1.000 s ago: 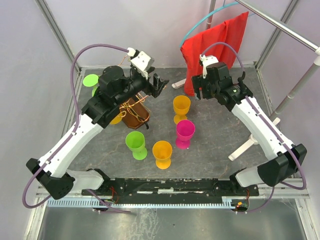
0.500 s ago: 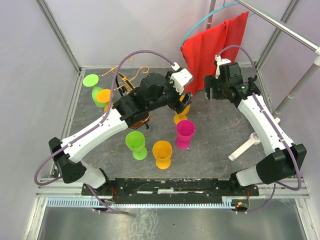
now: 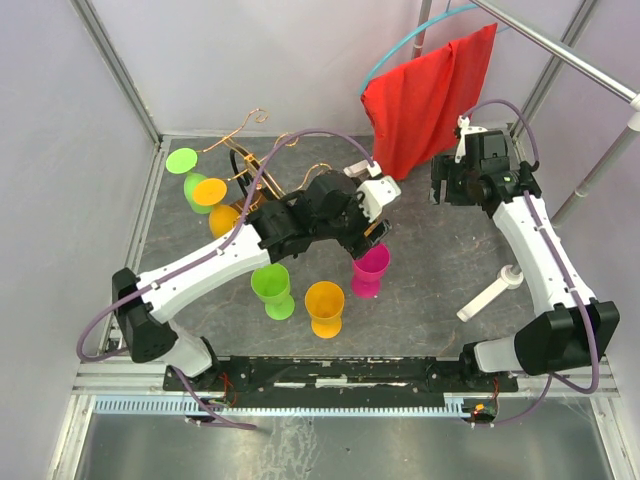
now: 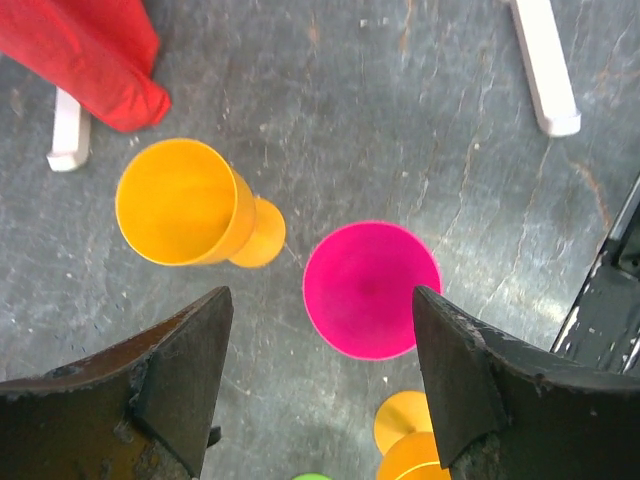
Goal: Place the wine glass upside down on the wine glass rack
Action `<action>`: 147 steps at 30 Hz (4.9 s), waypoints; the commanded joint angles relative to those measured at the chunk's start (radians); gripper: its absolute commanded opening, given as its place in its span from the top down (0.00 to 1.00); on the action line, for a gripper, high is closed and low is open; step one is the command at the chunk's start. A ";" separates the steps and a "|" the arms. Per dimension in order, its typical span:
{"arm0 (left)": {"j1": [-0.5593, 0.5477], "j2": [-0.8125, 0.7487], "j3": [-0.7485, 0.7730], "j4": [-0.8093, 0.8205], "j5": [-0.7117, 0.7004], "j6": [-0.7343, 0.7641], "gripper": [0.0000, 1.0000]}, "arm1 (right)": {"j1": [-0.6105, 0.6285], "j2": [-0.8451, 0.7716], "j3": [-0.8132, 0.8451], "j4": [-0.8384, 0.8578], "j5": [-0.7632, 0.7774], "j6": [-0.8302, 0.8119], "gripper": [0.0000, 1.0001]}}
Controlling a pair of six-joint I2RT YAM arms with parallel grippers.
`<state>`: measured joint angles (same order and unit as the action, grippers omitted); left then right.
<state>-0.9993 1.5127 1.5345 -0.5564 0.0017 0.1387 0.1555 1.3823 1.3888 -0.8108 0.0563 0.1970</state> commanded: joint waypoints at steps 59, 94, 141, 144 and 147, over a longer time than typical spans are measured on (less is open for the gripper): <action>-0.010 -0.111 0.267 -0.177 -0.021 0.051 0.97 | -0.014 -0.012 0.153 -0.036 -0.084 -0.064 0.19; 0.235 -0.244 0.303 0.105 -0.580 0.119 0.97 | 0.328 0.388 0.663 0.103 -0.171 0.135 0.20; 0.735 -0.064 0.364 0.177 -0.088 -0.024 0.97 | 0.549 0.309 0.384 0.120 -0.132 0.186 0.32; 0.736 -0.065 0.362 0.177 -0.086 -0.022 0.97 | 0.566 0.297 0.360 0.120 -0.121 0.189 0.32; 0.736 -0.066 0.362 0.177 -0.085 -0.019 0.97 | 0.583 0.287 0.333 0.120 -0.113 0.195 0.33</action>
<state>-0.2695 1.4818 1.8904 -0.4427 -0.0986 0.1497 0.7105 1.7187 1.7515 -0.6697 -0.0742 0.3862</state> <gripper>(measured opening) 0.045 0.675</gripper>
